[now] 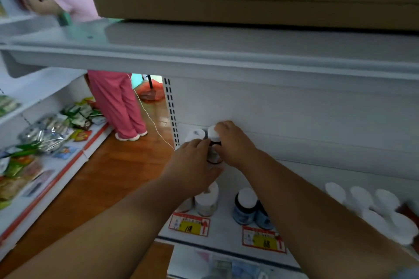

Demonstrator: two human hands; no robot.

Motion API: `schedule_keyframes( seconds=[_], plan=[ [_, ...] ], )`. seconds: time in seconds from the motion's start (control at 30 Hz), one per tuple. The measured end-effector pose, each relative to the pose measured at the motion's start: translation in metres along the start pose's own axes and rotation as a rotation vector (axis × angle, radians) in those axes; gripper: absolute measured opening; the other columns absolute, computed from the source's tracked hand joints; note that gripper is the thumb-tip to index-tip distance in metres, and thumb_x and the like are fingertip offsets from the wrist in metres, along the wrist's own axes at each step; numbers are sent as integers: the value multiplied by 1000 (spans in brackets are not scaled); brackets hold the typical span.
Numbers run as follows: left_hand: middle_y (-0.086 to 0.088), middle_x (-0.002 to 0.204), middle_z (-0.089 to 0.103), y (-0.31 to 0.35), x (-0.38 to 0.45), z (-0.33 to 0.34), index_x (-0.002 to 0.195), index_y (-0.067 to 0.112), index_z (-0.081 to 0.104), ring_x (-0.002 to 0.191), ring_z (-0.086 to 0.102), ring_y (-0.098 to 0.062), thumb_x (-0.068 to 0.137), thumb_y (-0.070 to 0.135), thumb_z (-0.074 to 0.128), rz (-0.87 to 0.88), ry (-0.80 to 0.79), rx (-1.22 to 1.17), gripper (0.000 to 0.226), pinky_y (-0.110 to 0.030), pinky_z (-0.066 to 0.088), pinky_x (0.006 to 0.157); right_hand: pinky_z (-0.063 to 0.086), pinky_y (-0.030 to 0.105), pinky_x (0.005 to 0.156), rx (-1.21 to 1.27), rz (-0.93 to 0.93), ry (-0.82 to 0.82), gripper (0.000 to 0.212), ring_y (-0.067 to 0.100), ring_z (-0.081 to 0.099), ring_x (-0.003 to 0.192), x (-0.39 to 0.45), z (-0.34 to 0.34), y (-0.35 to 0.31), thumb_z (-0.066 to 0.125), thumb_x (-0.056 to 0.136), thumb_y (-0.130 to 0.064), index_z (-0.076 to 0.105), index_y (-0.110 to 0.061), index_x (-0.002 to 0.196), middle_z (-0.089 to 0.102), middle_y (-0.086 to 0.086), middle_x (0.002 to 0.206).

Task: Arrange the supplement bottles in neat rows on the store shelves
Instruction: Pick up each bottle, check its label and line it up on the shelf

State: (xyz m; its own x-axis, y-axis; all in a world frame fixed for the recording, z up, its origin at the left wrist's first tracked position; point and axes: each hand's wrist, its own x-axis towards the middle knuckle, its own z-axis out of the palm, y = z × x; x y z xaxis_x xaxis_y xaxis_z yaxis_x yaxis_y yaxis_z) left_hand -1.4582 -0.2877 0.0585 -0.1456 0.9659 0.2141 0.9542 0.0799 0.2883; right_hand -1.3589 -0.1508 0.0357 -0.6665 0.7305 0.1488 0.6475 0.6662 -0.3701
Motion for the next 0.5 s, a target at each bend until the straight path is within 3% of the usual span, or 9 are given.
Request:
schedule_keyframes(
  seconds=[0.17,0.27,0.33,0.4,0.5],
  plan=[
    [0,127,57,-12,6,3,131,23,49,113,51,-19,83,51,57,27,90,-119,56,-24,35,89,42,34,78,167,113,127,43,29,55,100,-10,-10,6,70,81,-28,49,-10,114,53,11,116],
    [0,136,51,-7,13,4,138,22,42,122,48,-20,73,63,58,-17,81,-284,78,-25,34,92,48,32,78,334,250,275,57,17,58,92,-31,-45,10,74,74,-47,53,-19,119,58,-1,108],
    [5,144,42,4,22,5,147,24,28,131,40,-15,71,63,68,-57,-6,-397,94,-30,34,104,51,28,70,381,315,325,51,9,62,79,-50,-76,14,70,69,-62,61,-26,104,64,-10,95],
    [18,134,50,24,30,3,144,32,34,118,50,0,67,60,72,-21,-147,-582,90,-25,43,97,56,28,58,458,354,356,50,5,66,63,-73,-106,16,66,62,-71,63,-27,85,68,-10,77],
    [23,99,69,68,32,7,111,45,58,82,64,7,63,59,70,87,-260,-753,51,-13,51,68,58,32,56,544,410,426,51,8,68,62,-113,-139,26,66,61,-71,62,-24,80,69,-7,74]
  ],
)
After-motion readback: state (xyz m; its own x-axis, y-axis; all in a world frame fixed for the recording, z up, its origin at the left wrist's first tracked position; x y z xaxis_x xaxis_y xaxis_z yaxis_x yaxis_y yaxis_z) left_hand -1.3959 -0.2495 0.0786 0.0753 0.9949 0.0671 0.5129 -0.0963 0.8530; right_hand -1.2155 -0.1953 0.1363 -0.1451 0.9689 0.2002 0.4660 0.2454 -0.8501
